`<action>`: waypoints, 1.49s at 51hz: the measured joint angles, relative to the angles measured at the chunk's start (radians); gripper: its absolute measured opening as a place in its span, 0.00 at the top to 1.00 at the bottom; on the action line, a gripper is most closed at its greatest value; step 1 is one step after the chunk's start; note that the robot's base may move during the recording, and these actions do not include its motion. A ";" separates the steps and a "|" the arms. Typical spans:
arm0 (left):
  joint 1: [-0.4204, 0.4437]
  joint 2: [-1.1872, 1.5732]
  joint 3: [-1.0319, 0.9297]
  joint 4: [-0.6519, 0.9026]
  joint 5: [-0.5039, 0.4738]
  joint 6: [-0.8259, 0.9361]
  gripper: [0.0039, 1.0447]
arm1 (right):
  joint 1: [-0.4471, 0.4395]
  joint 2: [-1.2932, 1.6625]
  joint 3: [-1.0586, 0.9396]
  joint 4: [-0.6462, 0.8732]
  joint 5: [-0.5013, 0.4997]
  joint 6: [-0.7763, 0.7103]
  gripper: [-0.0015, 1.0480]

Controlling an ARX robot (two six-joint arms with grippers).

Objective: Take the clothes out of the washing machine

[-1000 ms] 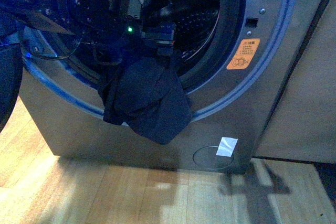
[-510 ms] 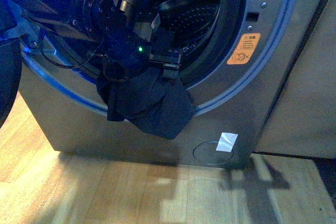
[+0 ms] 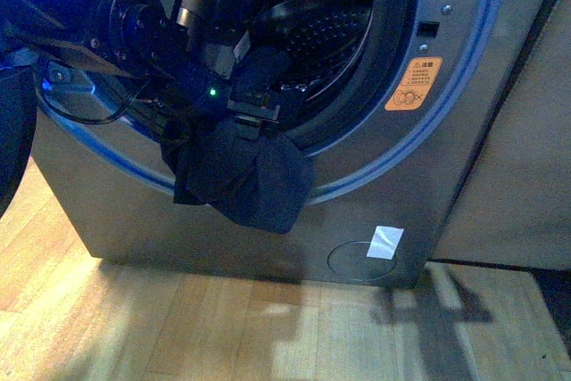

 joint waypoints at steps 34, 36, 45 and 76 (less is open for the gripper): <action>0.030 -0.488 -0.499 0.273 0.247 -0.019 0.89 | 0.000 0.000 0.000 0.000 0.000 0.000 0.07; 0.034 -0.538 -0.532 0.286 0.267 -0.018 0.89 | 0.000 0.000 0.000 0.000 0.000 0.000 0.07; 0.049 -0.806 -0.670 0.308 0.363 -0.010 0.89 | 0.000 0.000 0.000 0.000 0.000 0.000 0.07; -0.171 -1.158 -0.367 0.060 0.395 0.056 0.90 | 0.000 0.000 0.000 0.000 0.000 0.000 0.07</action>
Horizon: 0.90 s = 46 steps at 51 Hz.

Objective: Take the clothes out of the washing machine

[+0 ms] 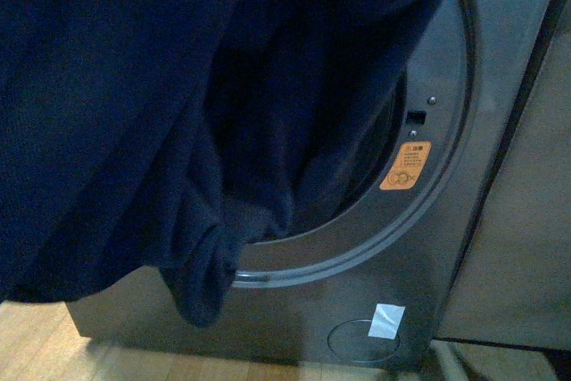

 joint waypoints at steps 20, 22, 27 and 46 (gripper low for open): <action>-0.248 0.265 0.634 -0.261 -0.131 0.029 0.90 | 0.000 0.000 0.000 0.000 0.000 0.000 0.07; -0.264 0.295 0.694 -0.289 -0.142 0.035 0.90 | 0.000 0.000 0.000 0.000 0.000 0.000 0.07; -0.310 0.427 0.946 -0.401 -0.154 0.057 0.90 | 0.000 0.000 0.000 0.000 0.000 0.000 0.07; -0.319 0.488 1.051 -0.431 -0.158 0.056 0.90 | -0.043 0.013 -0.001 0.058 -0.138 0.069 0.07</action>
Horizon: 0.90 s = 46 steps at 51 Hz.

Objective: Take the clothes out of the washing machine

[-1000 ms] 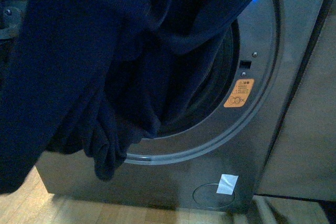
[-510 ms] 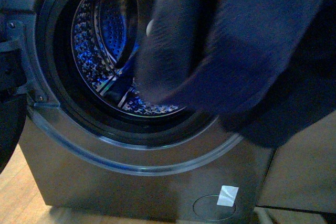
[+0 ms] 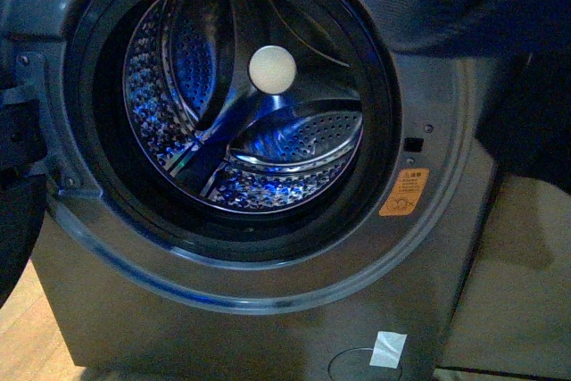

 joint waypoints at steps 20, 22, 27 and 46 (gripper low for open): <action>0.000 0.001 0.000 0.000 0.000 0.000 0.90 | -0.188 0.415 0.285 0.497 -0.465 0.286 0.07; 0.000 0.001 0.000 0.000 0.000 0.000 0.90 | -0.164 0.482 0.327 0.523 -0.470 0.246 0.07; 0.000 0.001 0.000 0.000 0.000 0.000 0.90 | -0.125 0.606 0.409 0.555 -0.483 0.182 0.07; 0.000 0.001 0.000 0.000 0.000 0.000 0.90 | -0.006 0.927 0.632 0.674 -0.470 0.109 0.07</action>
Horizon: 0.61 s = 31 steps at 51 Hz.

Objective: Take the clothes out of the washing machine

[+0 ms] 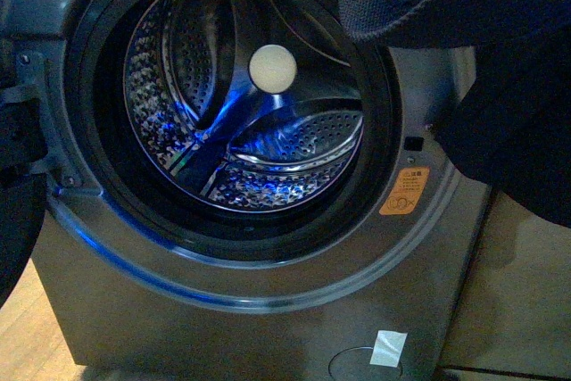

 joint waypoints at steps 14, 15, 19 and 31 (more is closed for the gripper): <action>0.000 0.000 0.000 0.000 0.000 0.000 0.90 | 0.210 -0.043 0.010 0.026 0.085 0.011 0.07; 0.000 0.000 0.000 0.000 0.000 0.000 0.90 | 0.220 -0.043 0.010 0.031 0.091 0.015 0.07; 0.000 0.000 0.000 0.000 0.000 0.000 0.90 | 0.246 -0.037 0.013 0.042 0.112 0.024 0.07; 0.000 0.000 0.000 0.000 0.000 0.000 0.90 | 0.255 0.032 0.072 0.077 0.180 0.076 0.07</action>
